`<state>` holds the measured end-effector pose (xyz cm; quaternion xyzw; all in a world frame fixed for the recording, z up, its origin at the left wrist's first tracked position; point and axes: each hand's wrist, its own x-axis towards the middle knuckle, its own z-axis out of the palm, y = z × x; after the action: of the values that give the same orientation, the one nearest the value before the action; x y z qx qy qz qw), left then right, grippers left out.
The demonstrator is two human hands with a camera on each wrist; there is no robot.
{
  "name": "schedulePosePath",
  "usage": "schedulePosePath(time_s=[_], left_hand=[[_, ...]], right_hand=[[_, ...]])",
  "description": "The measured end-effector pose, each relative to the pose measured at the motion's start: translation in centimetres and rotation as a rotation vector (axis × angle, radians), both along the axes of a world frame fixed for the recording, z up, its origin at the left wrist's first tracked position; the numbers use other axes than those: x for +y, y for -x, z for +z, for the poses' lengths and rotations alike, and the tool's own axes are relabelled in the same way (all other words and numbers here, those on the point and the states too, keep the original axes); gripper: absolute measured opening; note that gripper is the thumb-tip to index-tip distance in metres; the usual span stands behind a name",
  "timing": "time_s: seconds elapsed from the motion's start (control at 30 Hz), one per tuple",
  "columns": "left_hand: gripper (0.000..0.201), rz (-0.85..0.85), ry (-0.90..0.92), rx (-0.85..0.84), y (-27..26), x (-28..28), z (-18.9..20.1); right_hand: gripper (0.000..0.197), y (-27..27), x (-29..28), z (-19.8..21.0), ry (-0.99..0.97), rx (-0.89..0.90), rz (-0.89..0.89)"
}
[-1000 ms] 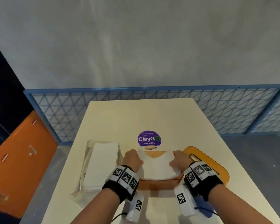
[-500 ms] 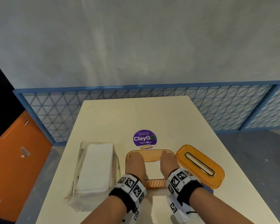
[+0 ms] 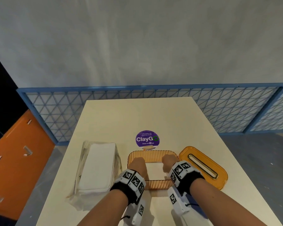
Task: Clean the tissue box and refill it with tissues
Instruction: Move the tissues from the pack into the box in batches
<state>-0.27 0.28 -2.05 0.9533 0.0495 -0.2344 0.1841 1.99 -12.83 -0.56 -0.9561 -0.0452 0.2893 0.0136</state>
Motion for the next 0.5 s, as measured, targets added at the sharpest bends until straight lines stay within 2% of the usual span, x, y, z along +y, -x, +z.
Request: schedulePosePath(time_s=[0.13,0.23,0.33,0.4,0.5], left_hand=[[0.031,0.116,0.155,-0.386,0.1,1.5,2.1],[0.031,0.209,0.105,-0.508,0.1,4.6,2.8],[0.033,0.327,-0.063,-0.387,0.7,7.8,1.8],[0.045,0.398,-0.179,-0.255,1.5,9.2,0.9],[0.057,0.382,-0.261,-0.228,2.4,9.9,-0.3]], right_hand=[[0.029,-1.1,-1.3,2.6,-0.197,-0.214,-0.123],[0.029,-1.1,-2.4,3.6,-0.189,-0.316,-0.128],[0.038,-0.7,-3.0,3.4,-0.123,-0.215,-0.086],[0.038,-0.1,-3.0,2.7,-0.052,-0.136,-0.066],[0.033,0.4,-3.0,1.6,-0.016,-0.147,-0.069]])
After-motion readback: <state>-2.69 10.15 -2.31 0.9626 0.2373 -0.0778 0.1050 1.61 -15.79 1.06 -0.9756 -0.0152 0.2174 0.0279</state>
